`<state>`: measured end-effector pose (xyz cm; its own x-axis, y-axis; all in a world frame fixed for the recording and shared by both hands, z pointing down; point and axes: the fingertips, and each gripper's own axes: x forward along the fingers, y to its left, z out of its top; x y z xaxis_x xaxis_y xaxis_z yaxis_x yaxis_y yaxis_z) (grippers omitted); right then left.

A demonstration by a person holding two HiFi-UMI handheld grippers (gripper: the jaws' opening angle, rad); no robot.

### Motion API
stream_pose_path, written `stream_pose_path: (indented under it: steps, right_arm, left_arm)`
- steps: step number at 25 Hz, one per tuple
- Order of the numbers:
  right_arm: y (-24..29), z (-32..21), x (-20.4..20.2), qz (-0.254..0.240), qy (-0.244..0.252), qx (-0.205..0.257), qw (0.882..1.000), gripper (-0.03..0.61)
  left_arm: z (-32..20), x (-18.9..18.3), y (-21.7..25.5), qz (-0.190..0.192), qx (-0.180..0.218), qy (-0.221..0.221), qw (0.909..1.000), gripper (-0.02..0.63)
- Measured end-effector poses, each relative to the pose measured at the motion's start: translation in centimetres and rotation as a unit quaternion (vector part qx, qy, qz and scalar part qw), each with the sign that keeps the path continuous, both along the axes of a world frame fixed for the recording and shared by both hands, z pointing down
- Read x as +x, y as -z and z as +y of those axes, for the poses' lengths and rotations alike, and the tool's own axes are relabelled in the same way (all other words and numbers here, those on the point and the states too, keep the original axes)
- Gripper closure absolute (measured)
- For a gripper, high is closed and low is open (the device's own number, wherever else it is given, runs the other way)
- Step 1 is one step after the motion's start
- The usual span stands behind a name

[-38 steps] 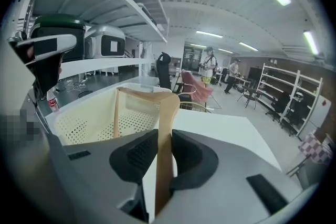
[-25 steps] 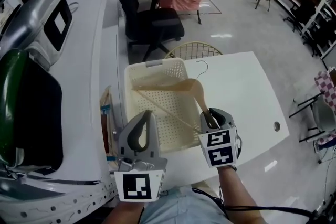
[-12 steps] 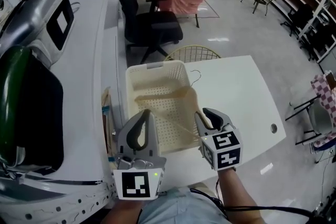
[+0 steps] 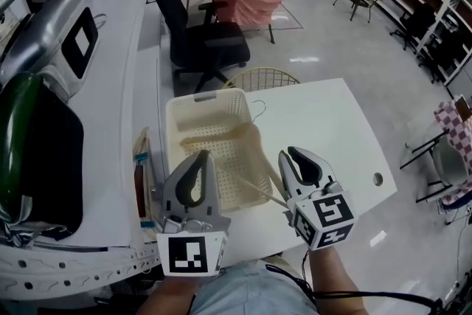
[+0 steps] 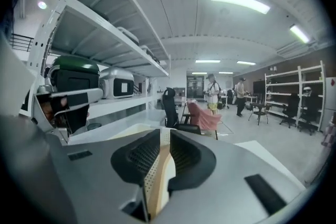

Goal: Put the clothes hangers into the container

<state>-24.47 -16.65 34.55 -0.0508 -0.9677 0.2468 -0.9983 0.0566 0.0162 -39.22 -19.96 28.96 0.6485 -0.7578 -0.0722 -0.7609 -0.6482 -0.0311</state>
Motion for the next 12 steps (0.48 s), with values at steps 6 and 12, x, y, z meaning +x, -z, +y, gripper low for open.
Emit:
stream_pose_path:
  steps: [6, 12]
  right_arm:
    - [4.4, 1.8, 1.8, -0.004, 0.011, 0.085, 0.996, 0.555]
    - [6.8, 2.8, 2.9, 0.009, 0.038, 0.132, 0.990, 0.565]
  left_arm:
    - [1.7, 2.4, 1.8, -0.021, 0.023, 0.010, 0.9995, 0.600]
    - [3.2, 4.5, 4.1, -0.025, 0.054, 0.023, 0.9980, 0.600]
